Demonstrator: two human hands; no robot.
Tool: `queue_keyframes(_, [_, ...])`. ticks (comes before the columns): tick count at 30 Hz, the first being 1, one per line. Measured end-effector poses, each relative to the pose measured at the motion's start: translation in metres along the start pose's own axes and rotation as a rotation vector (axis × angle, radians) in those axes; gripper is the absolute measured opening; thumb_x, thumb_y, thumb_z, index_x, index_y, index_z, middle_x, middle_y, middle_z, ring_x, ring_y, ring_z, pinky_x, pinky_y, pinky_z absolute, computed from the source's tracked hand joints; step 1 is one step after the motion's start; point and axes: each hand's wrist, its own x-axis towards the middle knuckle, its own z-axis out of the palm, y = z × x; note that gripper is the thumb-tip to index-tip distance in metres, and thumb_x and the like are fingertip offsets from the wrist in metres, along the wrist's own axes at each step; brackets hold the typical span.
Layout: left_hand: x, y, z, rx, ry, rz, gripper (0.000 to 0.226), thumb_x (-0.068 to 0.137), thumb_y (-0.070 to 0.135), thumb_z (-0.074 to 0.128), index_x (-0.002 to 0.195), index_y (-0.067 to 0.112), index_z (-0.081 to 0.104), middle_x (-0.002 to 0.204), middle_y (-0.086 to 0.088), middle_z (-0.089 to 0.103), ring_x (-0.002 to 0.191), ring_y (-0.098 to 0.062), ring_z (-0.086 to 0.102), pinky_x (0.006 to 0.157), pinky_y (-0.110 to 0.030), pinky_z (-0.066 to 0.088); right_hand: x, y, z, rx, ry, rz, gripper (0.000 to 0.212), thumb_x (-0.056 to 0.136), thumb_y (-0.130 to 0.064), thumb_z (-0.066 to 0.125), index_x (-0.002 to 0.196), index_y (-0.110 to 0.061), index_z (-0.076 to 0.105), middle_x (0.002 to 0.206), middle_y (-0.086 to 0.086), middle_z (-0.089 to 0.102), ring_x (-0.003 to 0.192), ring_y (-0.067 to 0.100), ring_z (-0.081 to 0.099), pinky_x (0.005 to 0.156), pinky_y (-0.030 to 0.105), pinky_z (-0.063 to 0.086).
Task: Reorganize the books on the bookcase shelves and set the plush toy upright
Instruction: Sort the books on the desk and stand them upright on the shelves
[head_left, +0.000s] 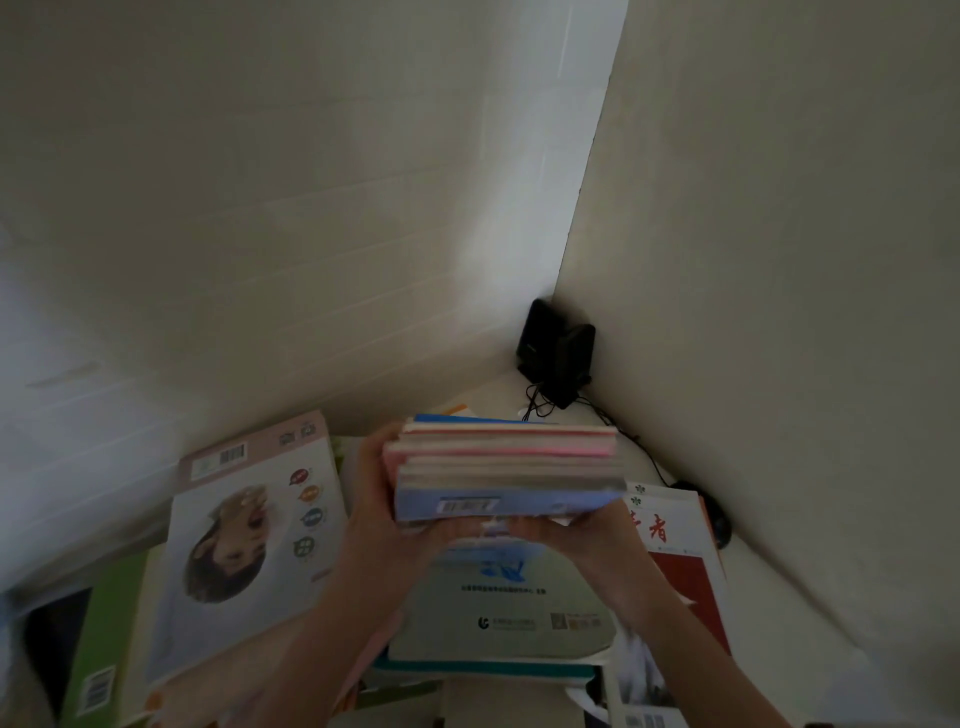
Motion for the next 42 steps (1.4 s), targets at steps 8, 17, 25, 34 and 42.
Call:
queue_keyframes(8, [-0.003,-0.015,-0.001,0.080,-0.069,0.215,0.047,0.077,-0.022,0.060,0.094,0.022,0.060,0.095,-0.002,0.057,0.087,0.001,0.059,0.072,-0.010,0.048,0.008,0.031,-0.041,0.866,-0.150,0.427,0.055,0.097,-0.044,0.045,0.128,-0.001,0.054,0.124,0.026,0.058,0.119,0.039,0.055,0.099,0.050,0.045])
queue_keyframes(17, [0.007,-0.027,-0.005,0.326,-0.072,0.197,0.030,0.086,0.043,0.061,0.113,0.029,0.058,0.124,0.007,0.055,0.121,-0.011,0.048,0.111,-0.036,0.031,0.025,0.015,-0.028,0.454,-0.179,0.512,0.063,0.062,-0.022,0.083,0.114,0.001,0.056,0.100,0.020,0.070,0.079,0.031,0.069,0.074,0.038,0.058])
queue_keyframes(25, [0.028,-0.011,-0.005,-0.091,-0.210,-0.337,0.045,0.092,0.029,0.050,0.134,0.018,0.043,0.124,-0.008,0.064,0.115,-0.025,0.060,0.086,-0.036,0.053,0.024,-0.003,-0.025,0.404,-0.221,0.093,0.068,0.072,0.009,0.062,0.132,-0.016,0.043,0.124,0.014,0.062,0.111,0.032,0.062,0.081,0.038,0.055])
queue_keyframes(34, [-0.005,-0.058,0.012,-0.002,-0.070,-0.210,0.098,0.053,0.048,0.088,0.125,0.003,0.041,0.116,-0.016,0.061,0.105,-0.026,0.064,0.079,-0.038,0.057,0.016,0.026,-0.006,0.113,0.022,0.031,0.075,0.049,-0.048,0.090,0.107,-0.010,0.063,0.104,0.003,0.073,0.100,0.023,0.068,0.078,0.029,0.055])
queue_keyframes(42, [0.014,-0.028,0.023,-0.027,-0.019,-0.137,0.070,0.062,0.035,0.085,0.119,0.036,0.044,0.107,0.023,0.063,0.101,-0.003,0.063,0.076,-0.019,0.054,0.024,0.026,-0.001,0.174,0.081,-0.031,0.071,0.057,-0.020,0.082,0.120,-0.002,0.053,0.105,0.012,0.071,0.097,0.028,0.069,0.075,0.035,0.057])
